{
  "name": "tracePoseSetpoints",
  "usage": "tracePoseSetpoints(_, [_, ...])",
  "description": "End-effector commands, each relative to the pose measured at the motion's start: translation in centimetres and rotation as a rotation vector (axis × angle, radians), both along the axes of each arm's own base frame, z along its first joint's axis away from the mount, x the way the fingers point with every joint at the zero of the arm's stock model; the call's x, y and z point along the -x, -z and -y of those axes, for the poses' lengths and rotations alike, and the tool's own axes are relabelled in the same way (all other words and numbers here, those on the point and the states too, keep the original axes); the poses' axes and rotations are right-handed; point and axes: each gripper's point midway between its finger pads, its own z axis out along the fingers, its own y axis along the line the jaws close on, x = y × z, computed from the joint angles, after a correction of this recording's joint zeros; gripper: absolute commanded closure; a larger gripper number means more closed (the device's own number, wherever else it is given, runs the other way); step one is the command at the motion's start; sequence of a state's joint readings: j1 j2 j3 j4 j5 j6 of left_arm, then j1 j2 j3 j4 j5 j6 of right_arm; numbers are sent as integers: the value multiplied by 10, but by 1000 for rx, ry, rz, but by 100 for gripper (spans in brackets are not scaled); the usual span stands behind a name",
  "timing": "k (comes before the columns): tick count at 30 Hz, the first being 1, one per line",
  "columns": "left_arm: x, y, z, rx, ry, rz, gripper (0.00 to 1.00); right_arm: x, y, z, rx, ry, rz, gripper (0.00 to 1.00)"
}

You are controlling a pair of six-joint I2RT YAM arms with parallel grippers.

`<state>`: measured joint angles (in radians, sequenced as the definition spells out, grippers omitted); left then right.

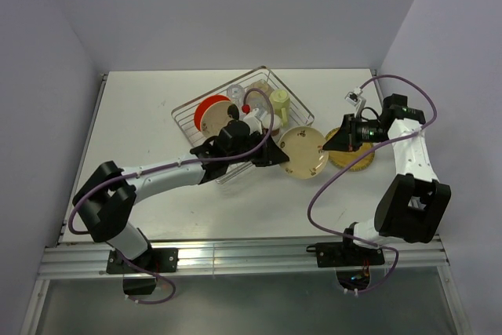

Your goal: Load the mixed dishes into the dish rack

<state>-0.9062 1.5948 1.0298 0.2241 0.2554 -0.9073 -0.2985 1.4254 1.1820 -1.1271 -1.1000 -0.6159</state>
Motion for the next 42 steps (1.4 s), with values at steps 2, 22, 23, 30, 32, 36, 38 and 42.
tracePoseSetpoints(2, [-8,-25,-2,19,-40,63,94,2,-16,-10,-47,-9,53,100])
tracePoseSetpoints(22, [-81,-81,-150,-378,-207,546,100,9,-19,-12,10,-87,169,0])
tracePoseSetpoints(23, [-85,-84,-164,-409,-216,571,100,11,-18,-12,13,-89,174,0])
tracePoseSetpoints(30, [-111,-96,-208,-722,-141,939,100,13,-13,-11,34,-96,192,0])
tracePoseSetpoints(32, [-127,-95,-224,-835,-160,1021,100,14,-13,-11,32,-97,193,0])
tracePoseSetpoints(36, [-151,-87,-236,-913,-147,1058,100,14,-12,-11,35,-97,191,0])
tracePoseSetpoints(38, [-160,-77,-239,-937,-143,1050,100,15,-11,-11,37,-97,191,0])
tracePoseSetpoints(42, [-172,-57,-235,-929,-115,1030,100,14,-10,-11,34,-95,184,0])
